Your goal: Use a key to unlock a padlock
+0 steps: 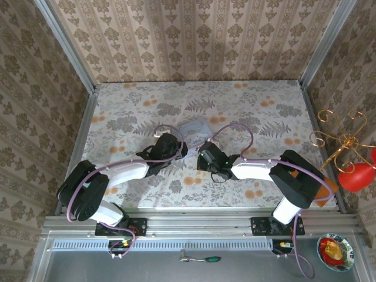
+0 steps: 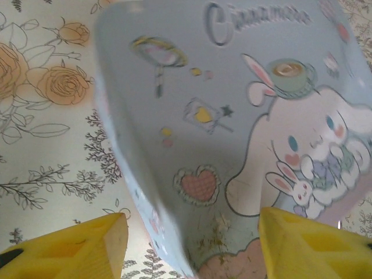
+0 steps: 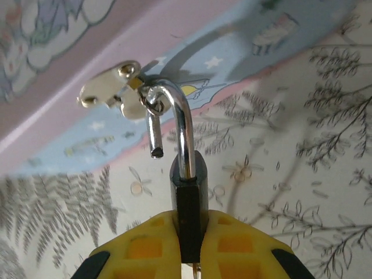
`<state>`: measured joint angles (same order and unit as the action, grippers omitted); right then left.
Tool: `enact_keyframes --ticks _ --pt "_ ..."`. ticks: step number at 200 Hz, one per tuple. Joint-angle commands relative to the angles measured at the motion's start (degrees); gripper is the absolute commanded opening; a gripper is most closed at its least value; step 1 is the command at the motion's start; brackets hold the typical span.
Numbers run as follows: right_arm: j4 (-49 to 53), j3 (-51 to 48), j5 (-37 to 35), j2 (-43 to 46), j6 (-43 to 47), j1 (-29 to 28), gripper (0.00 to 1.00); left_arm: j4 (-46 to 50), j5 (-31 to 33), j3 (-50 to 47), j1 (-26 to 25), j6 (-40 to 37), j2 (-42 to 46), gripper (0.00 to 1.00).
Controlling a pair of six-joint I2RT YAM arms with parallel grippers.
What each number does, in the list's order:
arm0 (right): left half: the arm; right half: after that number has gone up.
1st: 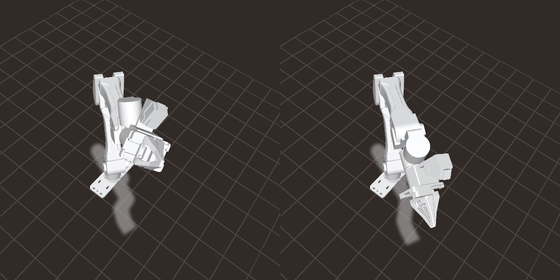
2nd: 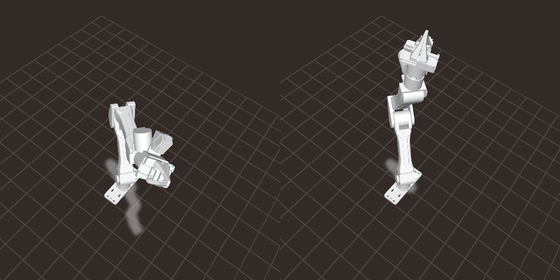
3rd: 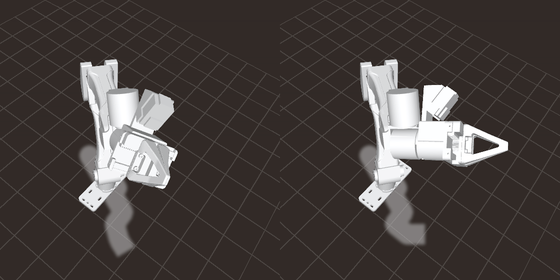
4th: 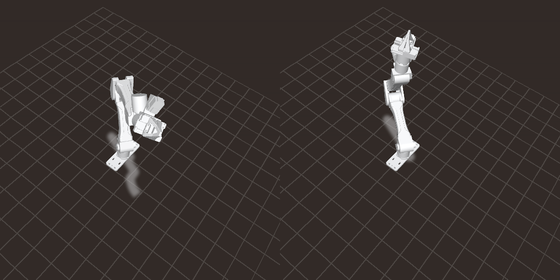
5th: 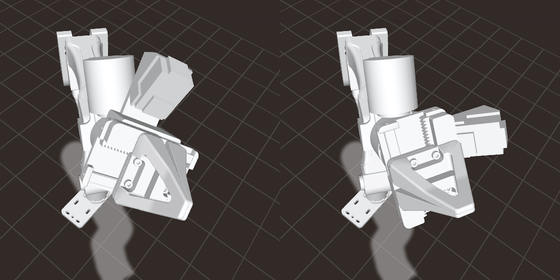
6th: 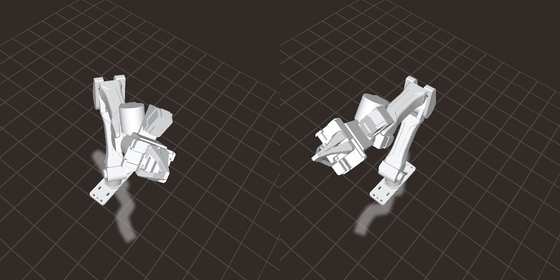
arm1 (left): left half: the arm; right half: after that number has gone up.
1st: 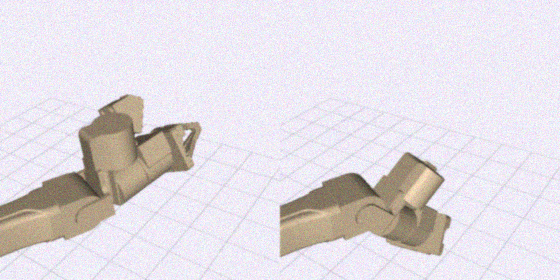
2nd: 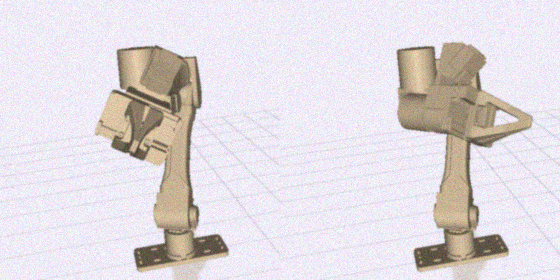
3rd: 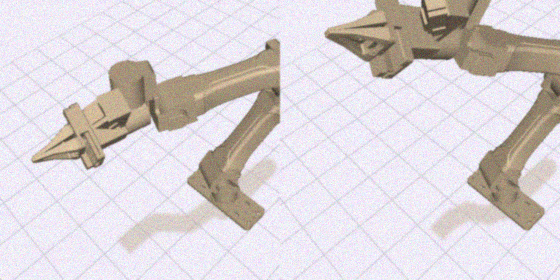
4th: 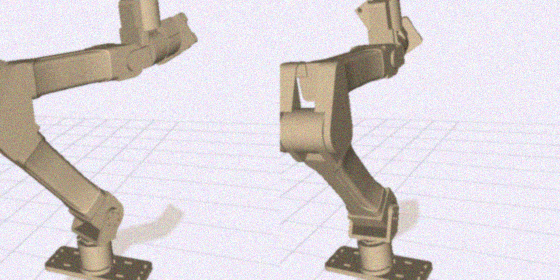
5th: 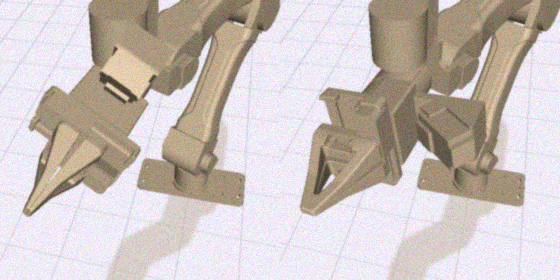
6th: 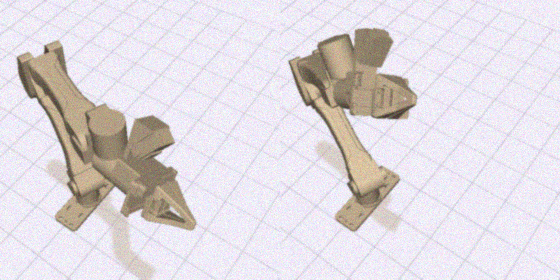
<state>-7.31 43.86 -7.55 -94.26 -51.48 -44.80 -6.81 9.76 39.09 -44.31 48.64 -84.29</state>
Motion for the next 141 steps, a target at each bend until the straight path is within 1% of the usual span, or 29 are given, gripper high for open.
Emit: enact_keyframes --ticks 1,12,20,33,62,84,112,126,141 --pt "-9.72 0.65 2.01 -1.03 -6.67 2.95 0.0 12.84 0.53 -2.54 -2.07 0.52 -3.22 0.61" --pt "-12.98 1.07 6.67 -3.17 -7.9 4.18 0.0 12.78 0.36 -1.95 -2.92 0.66 -3.81 0.61" --pt "-14.48 1.23 8.47 -4.24 -8.78 4.73 0.0 13.27 0.62 -1.2 -3.83 0.62 -4.22 0.61" --pt "-15.34 1.06 8.8 -4.78 -9.55 5.52 0.0 14.71 1.47 0.18 -5.18 0.42 -4.82 0.61" --pt "-14.51 0.96 9.01 -3.7 -8.8 8.05 0.0 14.77 1.49 -0.15 -4.78 0.75 -4.84 0.62" --pt "-9.24 2.61 9.0 -2.31 -5.95 9.76 0.0 15.07 1.58 -0.76 -3.72 0.75 -4.2 0.62" --pt "-3.38 4.69 9.0 -1.21 -1.89 10.34 0.0 14.6 1.23 -1.73 -2.38 0.77 -3.11 0.62" --pt "-1.27 5.26 9.14 -0.65 -0.02 10.34 0.0 13.96 0.5 -2.07 -1.71 0.13 -2.51 0.62" --pt "1.57 5.12 8.49 0.55 2.52 10.27 0.0 12.24 -1.76 -2.72 -0.68 -1.72 -1.24 0.62"
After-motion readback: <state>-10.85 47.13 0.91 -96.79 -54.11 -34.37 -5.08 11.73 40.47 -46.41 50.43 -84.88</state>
